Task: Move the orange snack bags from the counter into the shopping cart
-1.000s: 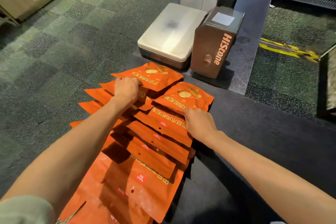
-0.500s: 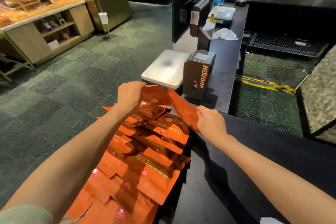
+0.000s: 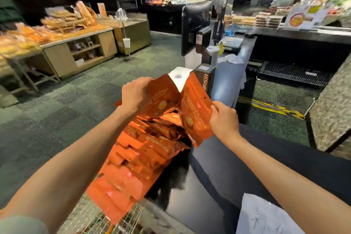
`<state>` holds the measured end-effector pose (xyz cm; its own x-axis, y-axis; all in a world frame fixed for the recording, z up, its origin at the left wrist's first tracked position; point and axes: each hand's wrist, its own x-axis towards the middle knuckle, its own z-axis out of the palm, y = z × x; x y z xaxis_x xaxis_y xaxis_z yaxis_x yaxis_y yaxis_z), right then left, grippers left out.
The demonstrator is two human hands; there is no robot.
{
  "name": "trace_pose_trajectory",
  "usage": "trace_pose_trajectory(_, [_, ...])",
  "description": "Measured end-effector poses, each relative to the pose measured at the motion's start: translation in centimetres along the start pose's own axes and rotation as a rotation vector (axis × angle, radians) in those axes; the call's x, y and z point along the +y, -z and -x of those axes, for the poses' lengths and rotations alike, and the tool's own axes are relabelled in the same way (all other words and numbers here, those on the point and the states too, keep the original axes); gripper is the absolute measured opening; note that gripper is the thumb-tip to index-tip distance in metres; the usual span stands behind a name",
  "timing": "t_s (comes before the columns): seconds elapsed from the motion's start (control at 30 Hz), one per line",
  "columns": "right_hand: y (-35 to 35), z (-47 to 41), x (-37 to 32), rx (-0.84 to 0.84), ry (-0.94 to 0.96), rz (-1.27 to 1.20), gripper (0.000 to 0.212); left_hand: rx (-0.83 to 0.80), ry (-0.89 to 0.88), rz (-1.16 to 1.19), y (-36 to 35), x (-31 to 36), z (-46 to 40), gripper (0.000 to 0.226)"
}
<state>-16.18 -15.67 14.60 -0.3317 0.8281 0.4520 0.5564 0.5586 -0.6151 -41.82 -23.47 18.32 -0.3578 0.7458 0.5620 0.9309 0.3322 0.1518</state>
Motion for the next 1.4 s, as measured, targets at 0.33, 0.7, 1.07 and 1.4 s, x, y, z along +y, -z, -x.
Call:
trace_pose_trajectory(0.33, [7.1,10.4,-1.0,-0.034,0.115,-0.157,0.023,0.116,0.169,0.116,9.8,6.3,13.1,0.032])
trace_pose_trajectory(0.7, [6.5,15.8,-5.3,-0.206,0.224,-0.282,0.026,0.142,0.399,0.119,17.2,6.0,23.1,0.030])
trace_pose_trajectory(1.07, [-1.8,19.2,-16.2,-0.470,0.435,-0.445,0.020,0.207,0.670,-0.097,22.8,-2.1,30.9,0.027])
trace_pose_trajectory(1.4, [-12.1,20.3,-21.9,-0.757,0.469,-0.492,0.027,0.099,0.911,-0.195,21.2,-13.1,33.1,0.024])
